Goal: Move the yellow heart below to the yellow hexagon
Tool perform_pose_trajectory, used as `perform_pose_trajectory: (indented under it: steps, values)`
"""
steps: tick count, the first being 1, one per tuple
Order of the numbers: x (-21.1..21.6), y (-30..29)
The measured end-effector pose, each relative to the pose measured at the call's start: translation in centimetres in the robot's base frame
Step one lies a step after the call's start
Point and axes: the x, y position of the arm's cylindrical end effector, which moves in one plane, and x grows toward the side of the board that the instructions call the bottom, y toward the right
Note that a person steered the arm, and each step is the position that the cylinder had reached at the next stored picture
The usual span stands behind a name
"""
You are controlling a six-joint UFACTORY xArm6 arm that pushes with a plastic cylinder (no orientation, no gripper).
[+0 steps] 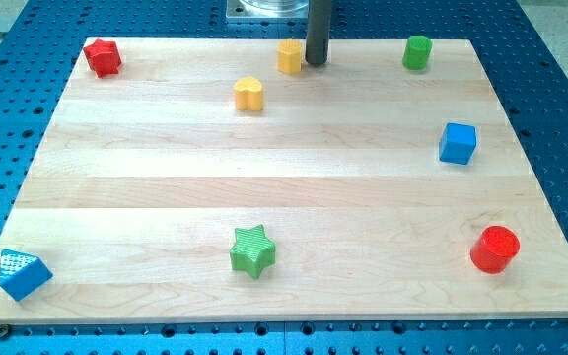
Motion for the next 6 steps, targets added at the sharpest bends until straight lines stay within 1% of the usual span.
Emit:
perform_pose_trajectory:
  steps: [1, 2, 3, 4, 5, 6]
  values:
    - [0.0, -2.3]
    - [0.0, -2.6]
    - [5.6, -0.4]
    - [13.7, -4.1]
    - [11.9, -12.8]
    - [9.5, -13.6]
